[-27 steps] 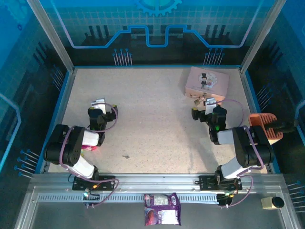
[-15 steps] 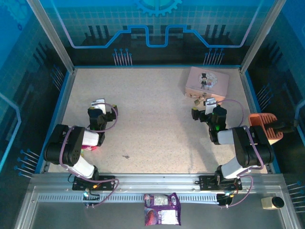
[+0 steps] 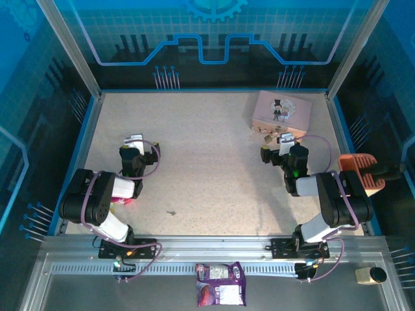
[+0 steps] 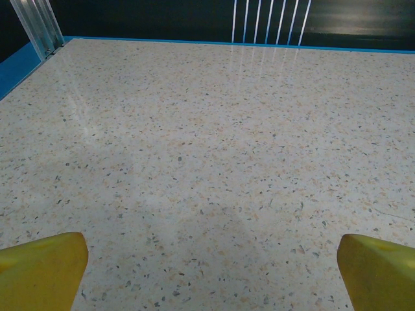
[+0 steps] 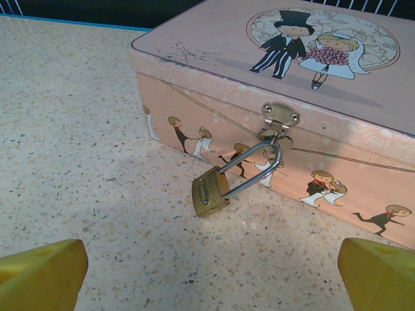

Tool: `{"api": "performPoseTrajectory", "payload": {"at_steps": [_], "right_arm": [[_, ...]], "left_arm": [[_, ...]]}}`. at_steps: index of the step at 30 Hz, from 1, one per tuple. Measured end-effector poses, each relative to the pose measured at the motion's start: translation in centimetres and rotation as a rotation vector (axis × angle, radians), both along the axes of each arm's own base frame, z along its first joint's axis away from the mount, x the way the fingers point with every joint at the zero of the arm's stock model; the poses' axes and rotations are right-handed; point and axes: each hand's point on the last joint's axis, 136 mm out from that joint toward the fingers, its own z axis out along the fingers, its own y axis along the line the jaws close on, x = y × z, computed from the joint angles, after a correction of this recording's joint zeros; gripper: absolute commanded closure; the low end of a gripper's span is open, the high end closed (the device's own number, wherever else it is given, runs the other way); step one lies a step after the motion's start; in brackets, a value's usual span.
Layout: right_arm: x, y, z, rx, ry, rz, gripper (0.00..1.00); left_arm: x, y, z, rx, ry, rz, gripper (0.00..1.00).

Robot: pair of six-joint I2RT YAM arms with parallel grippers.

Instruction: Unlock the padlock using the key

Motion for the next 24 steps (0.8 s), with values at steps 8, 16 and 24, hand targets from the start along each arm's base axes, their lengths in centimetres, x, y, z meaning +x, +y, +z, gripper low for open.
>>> {"api": "performPoseTrajectory", "payload": {"at_steps": [8, 16, 24], "right_arm": [[0.0, 0.0, 0.0, 0.000, 0.000, 0.000, 0.00], [-0.1, 0.6, 0.4, -0.014, -0.022, 0.039, 0.00], [-2.1, 2.8, 5.4, -0.063, -0.136, 0.110, 0.00]], "left_arm": [[0.0, 0.0, 0.0, 0.000, 0.000, 0.000, 0.01], [-0.4, -0.8, 0.5, -0.007, 0.015, -0.045, 0.01], [-1.6, -4.0, 11.1, -0.040, -0.182, -0.128, 0.01]]}}
